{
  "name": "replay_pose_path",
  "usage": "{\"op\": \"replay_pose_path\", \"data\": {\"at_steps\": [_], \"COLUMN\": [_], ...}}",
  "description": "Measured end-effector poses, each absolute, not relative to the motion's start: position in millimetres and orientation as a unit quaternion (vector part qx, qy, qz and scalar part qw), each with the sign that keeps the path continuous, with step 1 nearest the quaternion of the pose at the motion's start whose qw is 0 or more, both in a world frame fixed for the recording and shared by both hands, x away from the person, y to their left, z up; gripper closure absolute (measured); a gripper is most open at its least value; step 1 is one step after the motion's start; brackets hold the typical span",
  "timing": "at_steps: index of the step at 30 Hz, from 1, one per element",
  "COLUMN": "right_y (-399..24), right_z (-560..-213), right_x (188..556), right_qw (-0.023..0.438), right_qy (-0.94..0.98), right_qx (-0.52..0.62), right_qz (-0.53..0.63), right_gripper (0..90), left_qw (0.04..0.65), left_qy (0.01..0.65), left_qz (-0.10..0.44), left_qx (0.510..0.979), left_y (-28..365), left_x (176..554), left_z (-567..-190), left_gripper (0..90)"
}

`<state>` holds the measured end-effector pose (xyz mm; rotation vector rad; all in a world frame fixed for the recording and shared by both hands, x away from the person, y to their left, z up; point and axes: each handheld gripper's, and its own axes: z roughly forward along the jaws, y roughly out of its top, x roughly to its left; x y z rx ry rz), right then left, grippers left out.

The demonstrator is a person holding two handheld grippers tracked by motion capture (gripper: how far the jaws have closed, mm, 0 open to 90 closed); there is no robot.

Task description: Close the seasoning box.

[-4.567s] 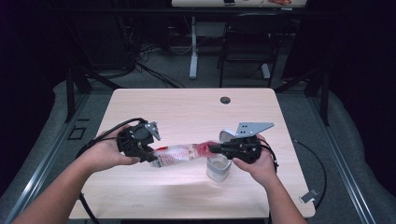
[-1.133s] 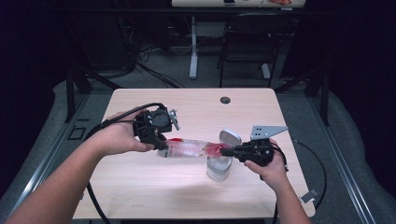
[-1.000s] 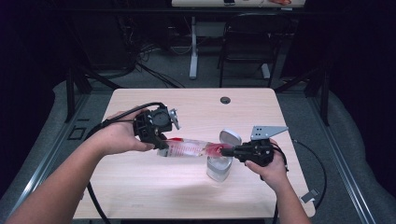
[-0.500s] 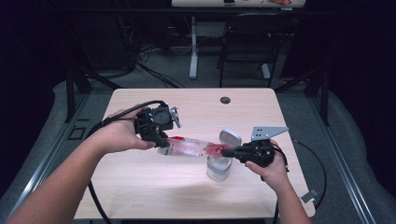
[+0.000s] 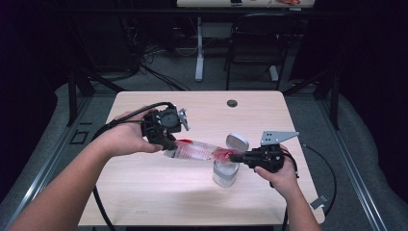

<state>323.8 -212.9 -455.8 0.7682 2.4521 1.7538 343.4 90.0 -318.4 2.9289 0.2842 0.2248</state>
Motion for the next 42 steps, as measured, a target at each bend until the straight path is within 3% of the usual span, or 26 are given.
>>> {"op": "replay_pose_path", "data": {"at_steps": [42], "right_y": [-230.9], "right_z": [-457.9], "right_x": [317.3], "right_qw": [0.02], "right_qy": [0.792], "right_qx": [0.269], "right_qz": [0.548], "right_gripper": [89.0], "left_qw": [0.103], "left_qy": [0.072], "left_qz": [0.075], "left_qx": [0.989], "left_y": [64.6], "left_x": [350.5], "left_z": [-310.4], "left_gripper": [79.6]}}
